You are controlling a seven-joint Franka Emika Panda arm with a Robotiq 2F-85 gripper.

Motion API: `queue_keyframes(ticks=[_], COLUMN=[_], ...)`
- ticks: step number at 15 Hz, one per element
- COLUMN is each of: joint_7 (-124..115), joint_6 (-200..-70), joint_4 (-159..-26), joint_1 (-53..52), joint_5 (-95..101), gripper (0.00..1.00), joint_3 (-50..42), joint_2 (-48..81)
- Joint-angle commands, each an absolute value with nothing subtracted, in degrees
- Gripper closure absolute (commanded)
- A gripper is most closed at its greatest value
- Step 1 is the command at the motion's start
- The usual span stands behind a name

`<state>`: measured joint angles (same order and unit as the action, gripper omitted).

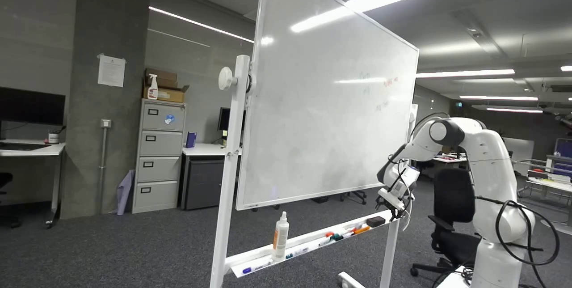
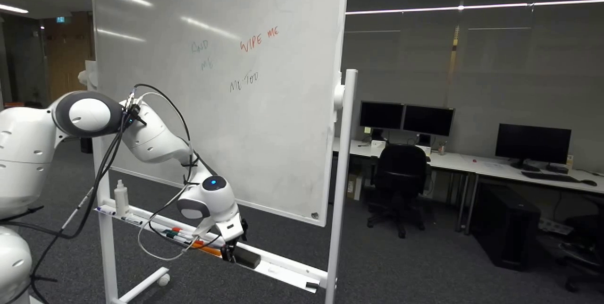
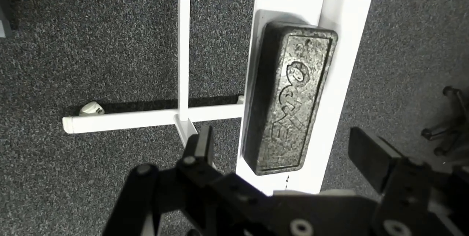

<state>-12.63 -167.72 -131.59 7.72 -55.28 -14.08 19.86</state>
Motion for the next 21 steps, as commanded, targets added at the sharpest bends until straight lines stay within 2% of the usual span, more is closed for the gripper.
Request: queue_keyframes(ticks=[1,6,8,9,11,21], joint_7=[-11.3,-11.4,-11.1,-11.2,-11.4,-11.4], joint_6=[-165.6,-164.1,-164.0,-163.8,-163.6,-163.2], joint_4=[-128.1,-126.9,-126.7,-126.5,-125.9,-122.5], joint_1=[9.4,9.2,9.3,9.3,9.3,9.7], joint_5=[-57.5,-57.1,-57.1,-57.0,-56.8,-56.4], gripper=[0.0,0.0,0.05,0.01,0.0,0.0], joint_3=[-12.8,-12.0,-11.5,-11.4,-11.1,-11.0], joint_2=[22.4,24.0,24.2,24.3,24.8,28.6])
